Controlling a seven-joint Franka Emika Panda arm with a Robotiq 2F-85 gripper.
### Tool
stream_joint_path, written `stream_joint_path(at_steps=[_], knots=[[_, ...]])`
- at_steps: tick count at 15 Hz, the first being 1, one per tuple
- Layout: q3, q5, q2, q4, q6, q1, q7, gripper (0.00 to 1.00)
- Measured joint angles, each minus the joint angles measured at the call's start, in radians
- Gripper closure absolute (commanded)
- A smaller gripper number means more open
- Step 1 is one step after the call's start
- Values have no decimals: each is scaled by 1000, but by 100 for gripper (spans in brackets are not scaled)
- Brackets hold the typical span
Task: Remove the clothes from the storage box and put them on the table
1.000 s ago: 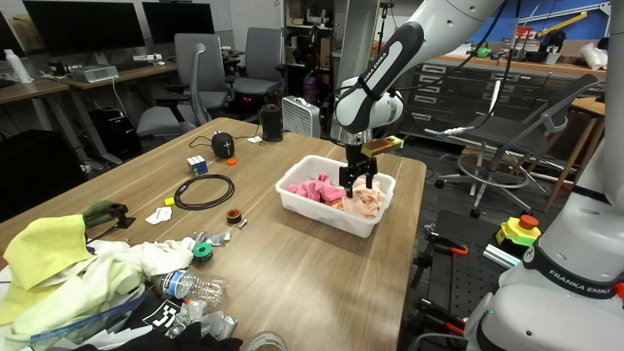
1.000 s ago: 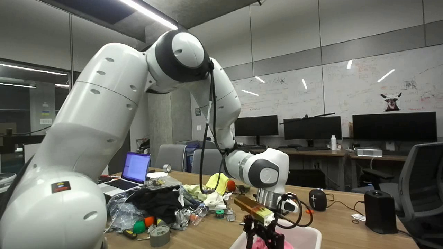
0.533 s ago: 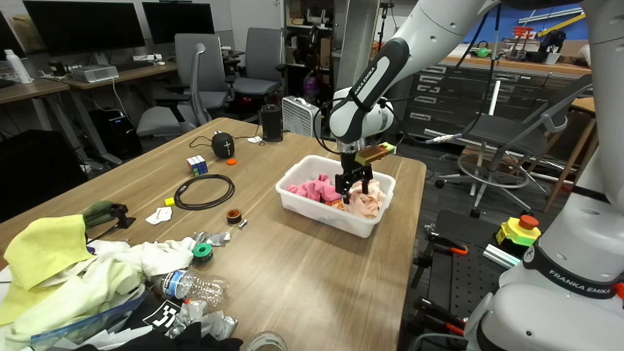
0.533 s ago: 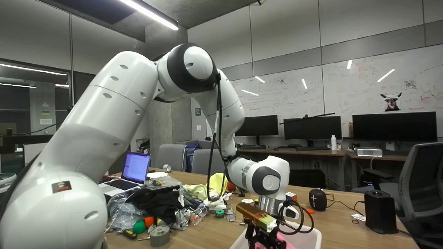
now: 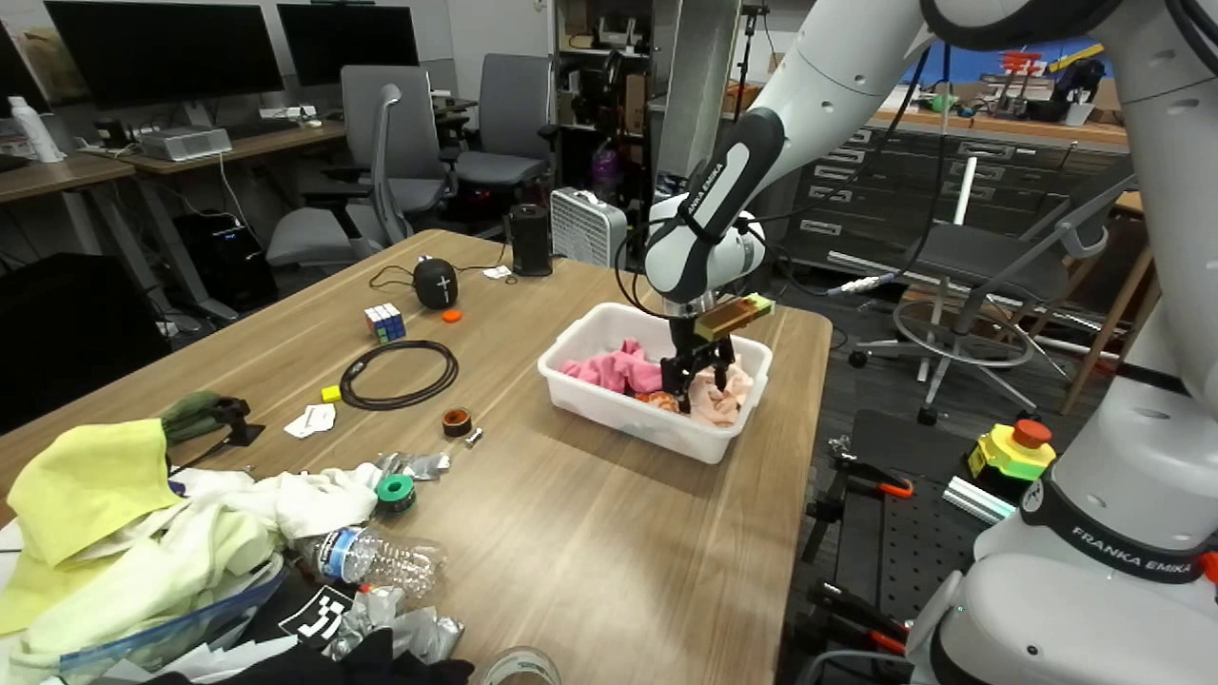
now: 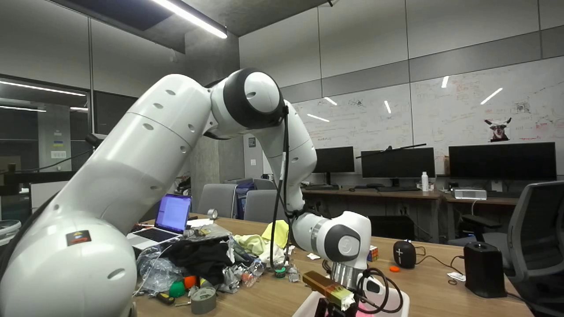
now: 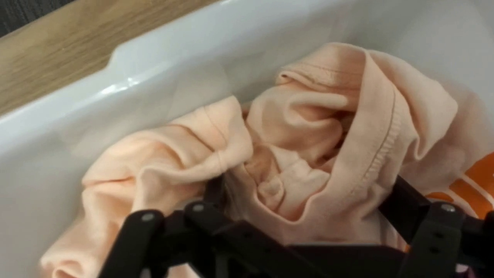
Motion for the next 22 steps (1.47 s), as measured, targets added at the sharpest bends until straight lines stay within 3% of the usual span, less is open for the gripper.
stream_joint_path(at_steps=[1,2,11,17,22], knots=[[0,-1,5,3,0,0,1,16],[0,-1,10,7,1,1,2,25],[3,-1,17,10,26,7,4,93],[3,-1,-17,11,29,17,29,91],[0,-1,-117,-57,36,29,59,91]])
